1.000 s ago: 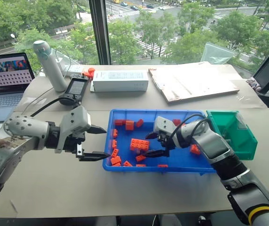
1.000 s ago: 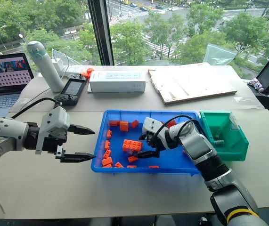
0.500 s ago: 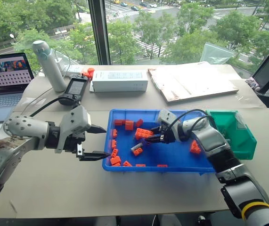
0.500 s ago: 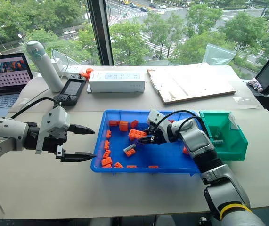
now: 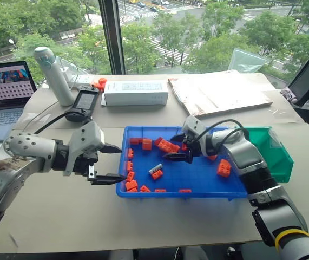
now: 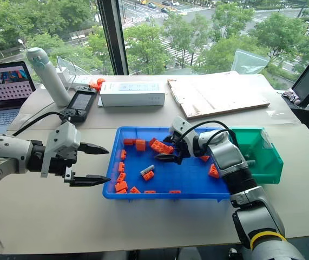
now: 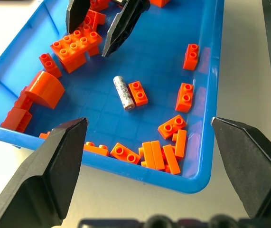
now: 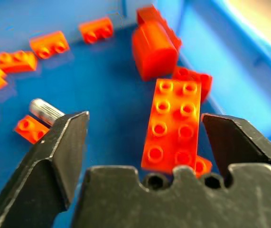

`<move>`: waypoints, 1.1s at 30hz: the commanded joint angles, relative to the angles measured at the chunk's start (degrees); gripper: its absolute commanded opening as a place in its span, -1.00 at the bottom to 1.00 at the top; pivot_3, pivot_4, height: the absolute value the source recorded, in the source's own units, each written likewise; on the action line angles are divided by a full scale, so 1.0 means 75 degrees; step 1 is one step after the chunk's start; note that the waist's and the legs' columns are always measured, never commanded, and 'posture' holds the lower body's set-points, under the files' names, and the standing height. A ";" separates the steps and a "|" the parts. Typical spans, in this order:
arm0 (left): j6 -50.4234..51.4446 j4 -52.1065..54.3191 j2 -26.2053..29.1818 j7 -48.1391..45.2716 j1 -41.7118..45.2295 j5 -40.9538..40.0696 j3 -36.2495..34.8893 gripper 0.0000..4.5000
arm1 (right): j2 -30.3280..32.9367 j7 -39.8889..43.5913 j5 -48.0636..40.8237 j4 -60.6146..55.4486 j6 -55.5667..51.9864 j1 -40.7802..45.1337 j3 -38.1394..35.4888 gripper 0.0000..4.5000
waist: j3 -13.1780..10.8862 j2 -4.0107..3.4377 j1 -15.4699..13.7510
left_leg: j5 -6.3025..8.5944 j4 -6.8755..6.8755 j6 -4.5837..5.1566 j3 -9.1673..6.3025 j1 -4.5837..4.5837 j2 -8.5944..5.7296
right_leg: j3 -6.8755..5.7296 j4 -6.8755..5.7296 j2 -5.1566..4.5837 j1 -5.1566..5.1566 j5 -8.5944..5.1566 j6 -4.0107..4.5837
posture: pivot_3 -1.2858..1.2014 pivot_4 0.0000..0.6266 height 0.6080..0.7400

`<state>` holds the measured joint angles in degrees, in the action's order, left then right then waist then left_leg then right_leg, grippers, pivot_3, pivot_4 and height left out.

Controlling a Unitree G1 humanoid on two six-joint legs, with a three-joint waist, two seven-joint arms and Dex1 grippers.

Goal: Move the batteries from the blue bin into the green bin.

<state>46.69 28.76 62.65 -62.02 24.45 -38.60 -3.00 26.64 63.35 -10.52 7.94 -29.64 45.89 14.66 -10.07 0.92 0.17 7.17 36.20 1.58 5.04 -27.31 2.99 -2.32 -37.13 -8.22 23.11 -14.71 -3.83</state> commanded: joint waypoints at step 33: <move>-0.0243 0.0016 0.0024 -0.0130 0.0023 0.0107 -0.0075 1.00 | 0.0025 -0.0017 0.1527 0.0594 0.0830 -0.0683 0.1537 -0.98 | 0.0021 0.0032 -0.0003 | 0.0017 0.0004 -0.0030 -0.0004 0.0027 0.0001 | -0.0005 0.0002 0.0000 0.0001 0.0000 0.0001 | 0.03 -0.52 0.84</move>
<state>46.22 28.33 62.61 -62.66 23.96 -38.30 -2.75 25.57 63.07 -1.20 9.90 -23.16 42.03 24.75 -9.91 1.16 0.15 7.33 36.23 1.32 5.01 -27.09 3.00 -2.36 -37.12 -8.22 23.11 -14.71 -3.83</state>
